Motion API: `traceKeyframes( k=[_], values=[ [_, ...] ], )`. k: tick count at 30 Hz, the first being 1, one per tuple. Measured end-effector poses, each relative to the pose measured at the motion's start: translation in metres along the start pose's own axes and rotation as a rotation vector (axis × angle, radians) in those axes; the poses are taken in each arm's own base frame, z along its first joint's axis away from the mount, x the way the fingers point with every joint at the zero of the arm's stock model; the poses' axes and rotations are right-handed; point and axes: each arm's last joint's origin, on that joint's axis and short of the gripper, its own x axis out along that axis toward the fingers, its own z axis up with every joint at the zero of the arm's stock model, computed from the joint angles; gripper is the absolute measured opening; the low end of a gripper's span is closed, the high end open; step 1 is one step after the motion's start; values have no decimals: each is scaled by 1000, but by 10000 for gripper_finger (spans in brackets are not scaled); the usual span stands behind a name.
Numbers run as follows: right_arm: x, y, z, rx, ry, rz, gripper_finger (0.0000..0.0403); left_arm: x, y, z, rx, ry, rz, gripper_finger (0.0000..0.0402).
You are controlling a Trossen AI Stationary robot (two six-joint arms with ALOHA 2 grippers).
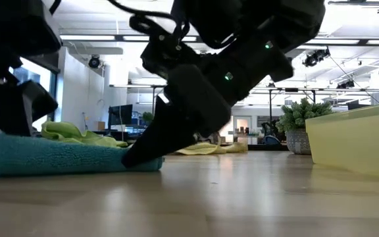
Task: Roll microfiber towels into tight, uniform cylinder then place into a basket
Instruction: Roll the blue microfiber cloth
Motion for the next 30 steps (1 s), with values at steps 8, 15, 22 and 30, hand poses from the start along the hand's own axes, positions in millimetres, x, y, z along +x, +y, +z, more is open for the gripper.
traceKeyframes(
  k=[8,15,22,30],
  values=[
    [0,-33,7,407,21,254,4,-9,-4,7,76,-49,-26,176],
    [-4,-53,11,752,115,438,4,-9,-2,9,215,-104,50,176],
    [-5,-65,9,883,154,416,4,-8,-2,5,371,-149,169,176],
    [-4,-68,6,894,138,270,4,3,5,-5,414,-89,245,176]
  ],
)
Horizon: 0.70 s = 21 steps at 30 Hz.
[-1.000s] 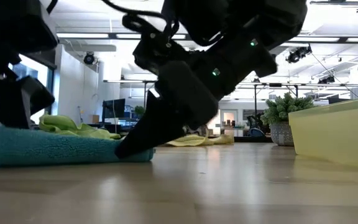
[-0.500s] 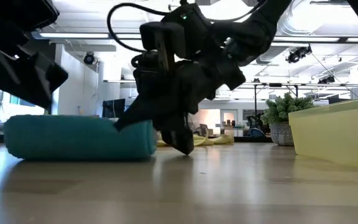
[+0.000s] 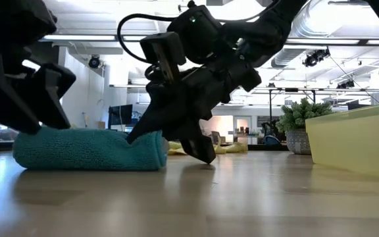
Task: Roll microfiber towels into tight, uniform cylinder then place into a basket
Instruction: Roll the blue microfiber cloth
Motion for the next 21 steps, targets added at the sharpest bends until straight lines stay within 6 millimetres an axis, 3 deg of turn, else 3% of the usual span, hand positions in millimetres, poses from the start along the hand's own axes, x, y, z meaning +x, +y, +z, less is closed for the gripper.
traceKeyframes(
  k=[10,16,21],
  values=[
    [2,2,-4,-144,-30,-39,14,15,1,-14,-47,79,45,176],
    [-1,5,-4,-217,-31,-35,73,23,1,-20,-85,105,55,176],
    [-25,15,6,-290,-22,-20,124,23,1,-20,-107,109,45,176]
  ],
)
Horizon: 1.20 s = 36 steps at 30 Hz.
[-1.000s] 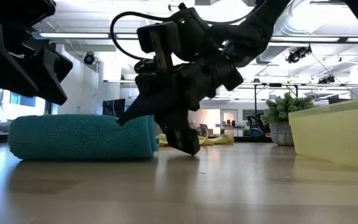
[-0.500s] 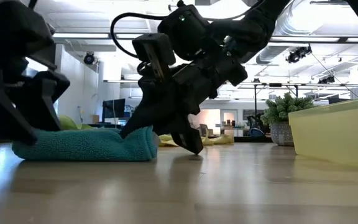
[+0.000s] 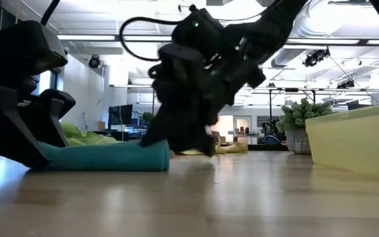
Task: Roll microfiber towels into tight, uniform cylinder then place into a basket
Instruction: Roll the blue microfiber cloth
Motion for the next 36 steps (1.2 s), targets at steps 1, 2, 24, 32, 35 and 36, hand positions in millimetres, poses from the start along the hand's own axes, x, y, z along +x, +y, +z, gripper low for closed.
traceKeyframes(
  k=[1,2,24,32,35,36],
  values=[
    [-8,5,4,-29,-12,3,130,0,0,0,-4,0,0,176],
    [-15,11,8,-67,-28,5,136,0,0,0,-15,1,0,176],
    [40,62,-52,-854,-214,-411,202,1,1,1,-195,-5,-8,176],
    [43,46,-54,-740,-144,-435,203,1,0,2,-246,-10,-24,176],
    [43,42,-52,-678,-133,-418,184,1,-3,5,-295,-9,-86,176],
    [42,40,-51,-654,-134,-411,174,1,-4,6,-315,-9,-110,176]
  ],
)
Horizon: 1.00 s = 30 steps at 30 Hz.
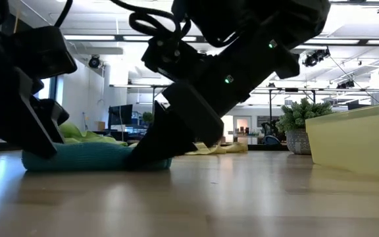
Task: Roll microfiber towels into tight, uniform cylinder then place into a basket
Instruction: Roll the blue microfiber cloth
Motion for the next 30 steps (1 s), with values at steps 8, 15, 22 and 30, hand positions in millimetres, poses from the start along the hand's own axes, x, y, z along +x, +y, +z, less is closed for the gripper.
traceKeyframes(
  k=[8,15,22,30],
  values=[
    [3,-9,-2,95,30,52,72,-8,-3,8,-63,-1,-73,176],
    [4,-16,-3,168,58,152,7,-22,1,24,-5,-29,-93,176],
    [8,-40,-3,482,123,319,15,-37,2,34,172,-86,-77,176],
    [10,-66,-3,766,201,402,16,-36,0,30,389,-145,37,176]
  ],
)
